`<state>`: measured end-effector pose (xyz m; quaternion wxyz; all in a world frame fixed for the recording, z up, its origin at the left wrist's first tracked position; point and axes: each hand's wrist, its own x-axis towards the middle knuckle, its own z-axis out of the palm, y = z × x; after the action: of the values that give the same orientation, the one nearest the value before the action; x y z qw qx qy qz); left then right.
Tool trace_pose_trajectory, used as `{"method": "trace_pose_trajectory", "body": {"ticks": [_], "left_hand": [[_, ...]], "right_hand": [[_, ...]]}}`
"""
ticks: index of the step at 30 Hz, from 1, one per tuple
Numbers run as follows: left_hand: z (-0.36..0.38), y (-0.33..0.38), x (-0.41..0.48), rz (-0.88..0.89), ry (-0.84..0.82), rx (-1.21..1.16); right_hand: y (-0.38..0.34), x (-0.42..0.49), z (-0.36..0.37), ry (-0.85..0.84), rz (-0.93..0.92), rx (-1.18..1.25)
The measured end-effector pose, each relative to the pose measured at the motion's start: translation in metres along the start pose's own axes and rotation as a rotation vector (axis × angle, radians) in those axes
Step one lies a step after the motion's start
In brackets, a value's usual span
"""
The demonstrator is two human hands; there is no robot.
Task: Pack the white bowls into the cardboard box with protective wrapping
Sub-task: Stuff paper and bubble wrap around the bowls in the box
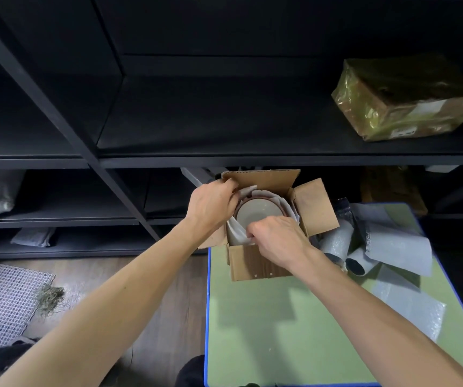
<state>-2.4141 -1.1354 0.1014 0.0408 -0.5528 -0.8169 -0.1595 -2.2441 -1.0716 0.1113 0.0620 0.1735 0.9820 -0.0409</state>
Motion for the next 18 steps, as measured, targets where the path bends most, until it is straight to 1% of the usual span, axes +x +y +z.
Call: {"method": "trace_pose_trajectory", "body": {"ticks": [2,4,6,8,10,13,15,18], "left_hand": [[-0.007,0.003,-0.007,-0.096,0.035,-0.064],[-0.014,0.007,-0.018,-0.227,0.034,-0.133],[-0.019,0.012,-0.029,-0.348,-0.021,-0.174],[-0.021,0.019,-0.039,-0.420,-0.097,-0.173],[-0.019,0.025,-0.047,-0.454,-0.145,-0.175],[-0.016,0.032,-0.053,-0.448,-0.194,-0.130],[-0.017,0.036,-0.054,-0.428,-0.208,-0.120],[-0.021,0.042,-0.052,-0.412,-0.210,-0.106]], "right_hand": [[0.000,-0.001,0.001,0.009,0.013,0.005],[0.000,-0.003,0.000,0.041,0.024,0.013],[-0.003,-0.005,-0.002,0.088,0.022,0.010],[-0.006,-0.007,-0.004,0.098,0.031,-0.001],[-0.009,-0.009,-0.005,0.098,0.048,0.000],[-0.007,-0.011,-0.002,0.115,0.070,-0.001],[-0.005,-0.013,-0.001,0.151,0.080,-0.023],[-0.007,-0.016,-0.002,0.150,0.067,-0.053]]}}
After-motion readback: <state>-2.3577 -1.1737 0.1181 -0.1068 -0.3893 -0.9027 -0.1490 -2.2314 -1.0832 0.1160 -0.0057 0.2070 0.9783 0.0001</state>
